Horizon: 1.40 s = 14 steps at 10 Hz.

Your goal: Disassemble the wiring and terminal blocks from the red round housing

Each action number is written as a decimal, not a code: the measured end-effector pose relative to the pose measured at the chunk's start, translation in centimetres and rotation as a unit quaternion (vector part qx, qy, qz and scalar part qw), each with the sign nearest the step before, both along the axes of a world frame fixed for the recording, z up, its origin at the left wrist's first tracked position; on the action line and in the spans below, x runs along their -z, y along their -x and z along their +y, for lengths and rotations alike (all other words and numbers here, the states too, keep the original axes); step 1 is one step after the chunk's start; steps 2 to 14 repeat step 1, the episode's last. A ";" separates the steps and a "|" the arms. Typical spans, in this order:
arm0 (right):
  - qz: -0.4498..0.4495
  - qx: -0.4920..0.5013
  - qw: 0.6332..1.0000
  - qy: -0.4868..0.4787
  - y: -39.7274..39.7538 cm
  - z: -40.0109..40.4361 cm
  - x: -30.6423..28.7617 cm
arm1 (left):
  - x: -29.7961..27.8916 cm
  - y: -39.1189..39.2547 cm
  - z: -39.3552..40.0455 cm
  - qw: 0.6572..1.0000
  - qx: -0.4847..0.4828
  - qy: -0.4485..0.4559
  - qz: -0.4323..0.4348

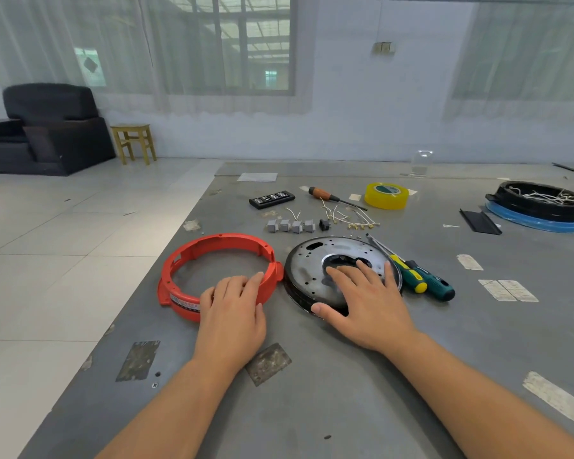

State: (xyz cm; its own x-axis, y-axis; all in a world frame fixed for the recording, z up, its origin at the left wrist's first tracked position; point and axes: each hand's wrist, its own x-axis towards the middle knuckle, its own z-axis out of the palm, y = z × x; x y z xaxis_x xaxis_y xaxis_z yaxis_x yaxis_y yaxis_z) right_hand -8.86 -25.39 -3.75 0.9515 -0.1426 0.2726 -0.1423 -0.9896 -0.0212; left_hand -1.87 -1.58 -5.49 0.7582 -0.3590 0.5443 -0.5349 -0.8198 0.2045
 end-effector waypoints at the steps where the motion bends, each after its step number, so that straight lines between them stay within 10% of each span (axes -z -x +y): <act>1: -0.015 -0.027 0.999 -0.035 -0.1 -0.1 -1.4 | -0.1 1.0 1.5 0.998 0.055 -0.007 -0.034; 14: -0.015 -0.027 0.999 -0.035 -0.1 -0.1 -1.4 | -0.1 1.0 1.5 0.998 0.055 -0.007 -0.034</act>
